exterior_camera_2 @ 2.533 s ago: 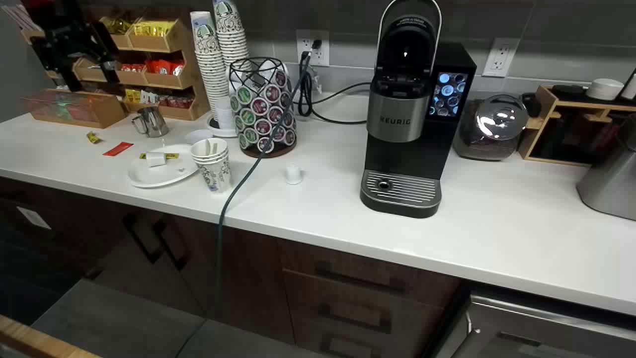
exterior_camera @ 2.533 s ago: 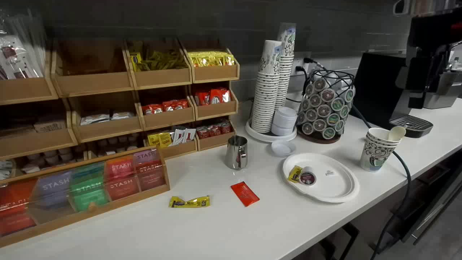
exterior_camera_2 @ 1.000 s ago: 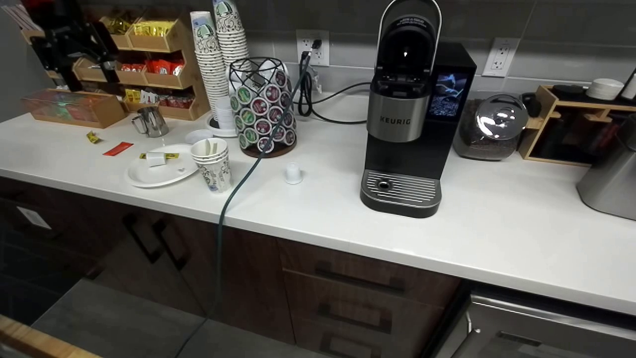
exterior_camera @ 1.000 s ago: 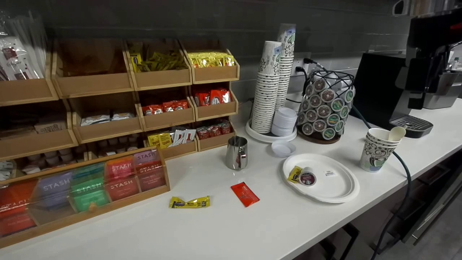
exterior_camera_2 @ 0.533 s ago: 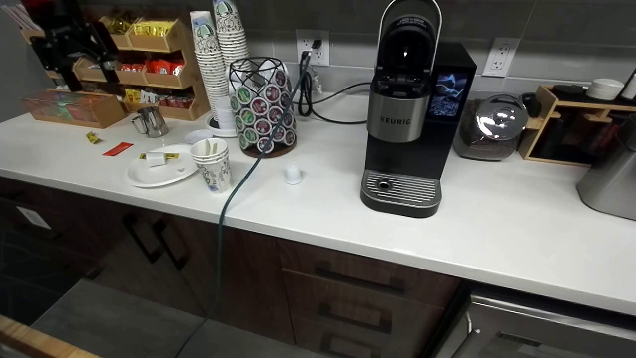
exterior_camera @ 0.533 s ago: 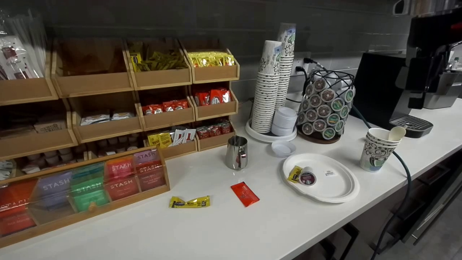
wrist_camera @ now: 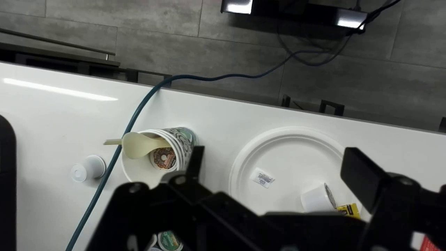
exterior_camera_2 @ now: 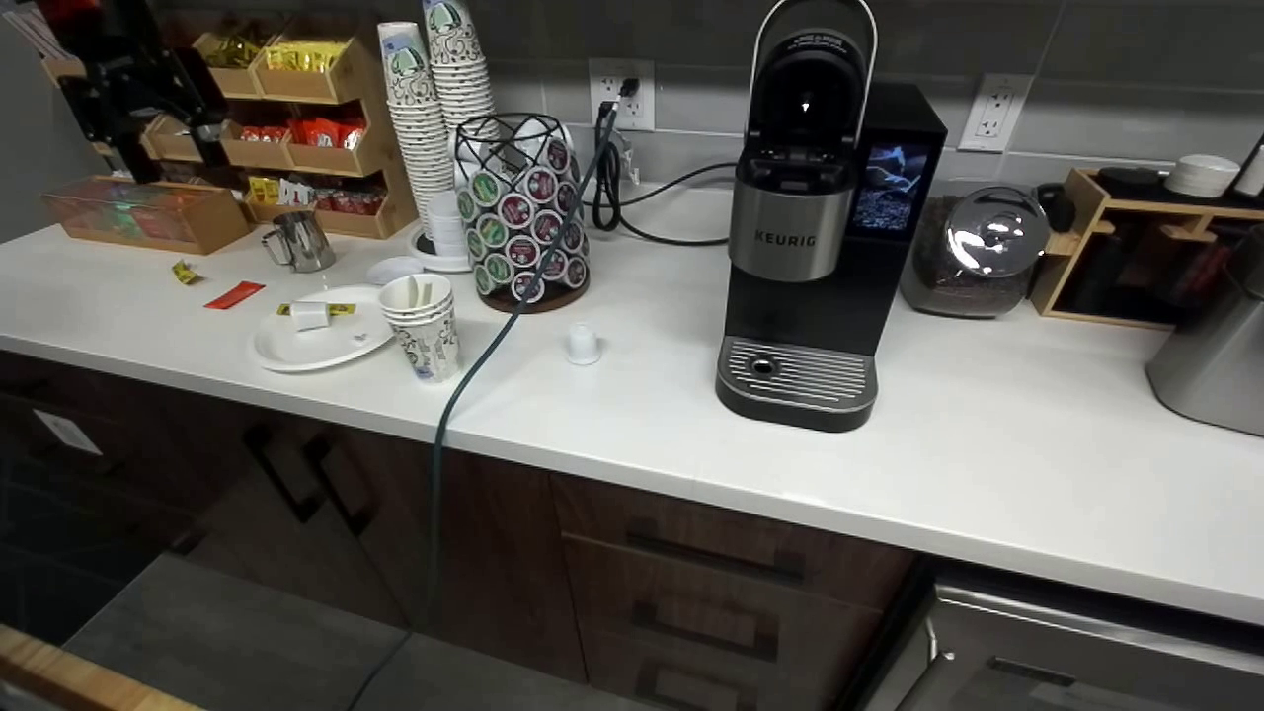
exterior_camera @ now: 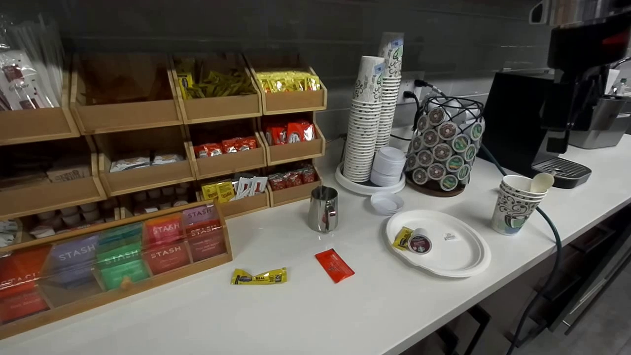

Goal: Put the silver cup on the white plastic plate

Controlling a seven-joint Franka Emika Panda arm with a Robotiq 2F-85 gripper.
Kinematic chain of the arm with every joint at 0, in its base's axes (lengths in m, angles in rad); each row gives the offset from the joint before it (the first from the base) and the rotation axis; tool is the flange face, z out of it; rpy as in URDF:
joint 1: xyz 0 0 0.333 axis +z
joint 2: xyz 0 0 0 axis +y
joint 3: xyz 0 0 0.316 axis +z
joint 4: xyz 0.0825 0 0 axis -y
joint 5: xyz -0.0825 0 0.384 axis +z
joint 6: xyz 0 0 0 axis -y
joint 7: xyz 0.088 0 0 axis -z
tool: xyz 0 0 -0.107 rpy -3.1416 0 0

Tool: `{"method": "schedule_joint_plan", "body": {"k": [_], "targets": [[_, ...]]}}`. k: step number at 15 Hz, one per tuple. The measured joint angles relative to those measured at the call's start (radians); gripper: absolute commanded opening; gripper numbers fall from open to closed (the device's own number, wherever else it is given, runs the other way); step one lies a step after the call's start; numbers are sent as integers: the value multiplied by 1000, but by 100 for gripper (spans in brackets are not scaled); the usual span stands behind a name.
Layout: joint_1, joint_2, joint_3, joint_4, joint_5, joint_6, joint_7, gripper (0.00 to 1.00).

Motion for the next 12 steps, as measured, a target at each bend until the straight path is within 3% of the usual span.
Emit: {"method": "schedule_joint_plan", "body": {"k": [4, 7, 12], "targets": [[25, 123, 108, 58, 48, 96, 308, 100], [80, 243, 130, 101, 64, 227, 533, 100], [122, 378, 119, 200, 62, 172, 575, 100]]}}
